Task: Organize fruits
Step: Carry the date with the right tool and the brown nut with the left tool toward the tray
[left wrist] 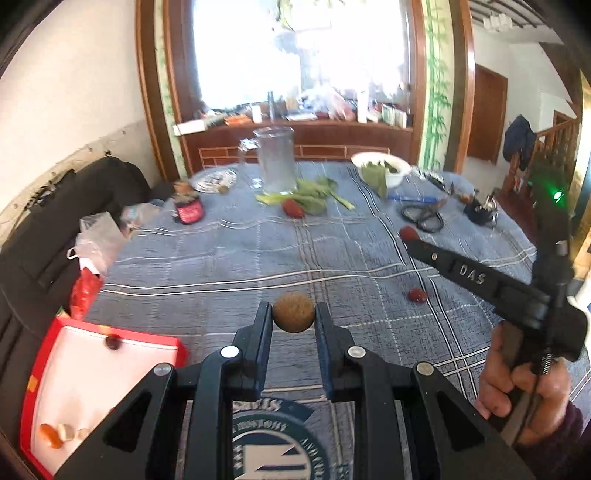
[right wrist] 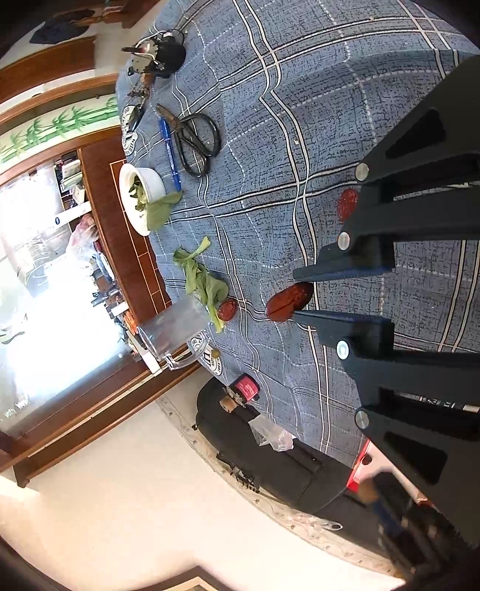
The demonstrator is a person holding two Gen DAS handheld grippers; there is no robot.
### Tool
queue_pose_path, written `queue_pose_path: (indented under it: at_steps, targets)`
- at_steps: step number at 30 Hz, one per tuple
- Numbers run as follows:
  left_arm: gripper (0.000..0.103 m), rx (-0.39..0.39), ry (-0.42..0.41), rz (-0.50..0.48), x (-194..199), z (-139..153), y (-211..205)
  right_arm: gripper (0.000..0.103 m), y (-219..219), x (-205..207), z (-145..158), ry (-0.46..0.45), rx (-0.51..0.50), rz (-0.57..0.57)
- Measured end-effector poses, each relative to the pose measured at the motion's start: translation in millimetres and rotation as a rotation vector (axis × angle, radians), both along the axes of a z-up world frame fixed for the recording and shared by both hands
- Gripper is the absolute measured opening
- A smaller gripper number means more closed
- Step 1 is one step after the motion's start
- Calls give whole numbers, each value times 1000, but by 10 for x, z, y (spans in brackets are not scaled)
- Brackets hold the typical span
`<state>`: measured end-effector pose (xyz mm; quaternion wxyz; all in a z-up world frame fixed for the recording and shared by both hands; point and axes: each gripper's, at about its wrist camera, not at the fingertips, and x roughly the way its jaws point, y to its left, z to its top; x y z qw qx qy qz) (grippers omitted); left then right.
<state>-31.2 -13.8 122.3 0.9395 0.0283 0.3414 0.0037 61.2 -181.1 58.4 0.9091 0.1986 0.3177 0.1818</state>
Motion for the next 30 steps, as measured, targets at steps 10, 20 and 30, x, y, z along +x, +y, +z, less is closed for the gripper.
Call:
queue_pose_path:
  at_steps: [10, 20, 30]
  targets:
    - [22, 13, -40, 91, -353, 94, 504, 17, 114, -83, -1, -37, -86, -19]
    - [22, -10, -42, 148, -559, 79, 933, 17, 109, -164, -53, -30, -126, -51]
    - [22, -54, -29, 178, -724, -60, 1345, 17, 601, -820, 211, -92, -128, 71]
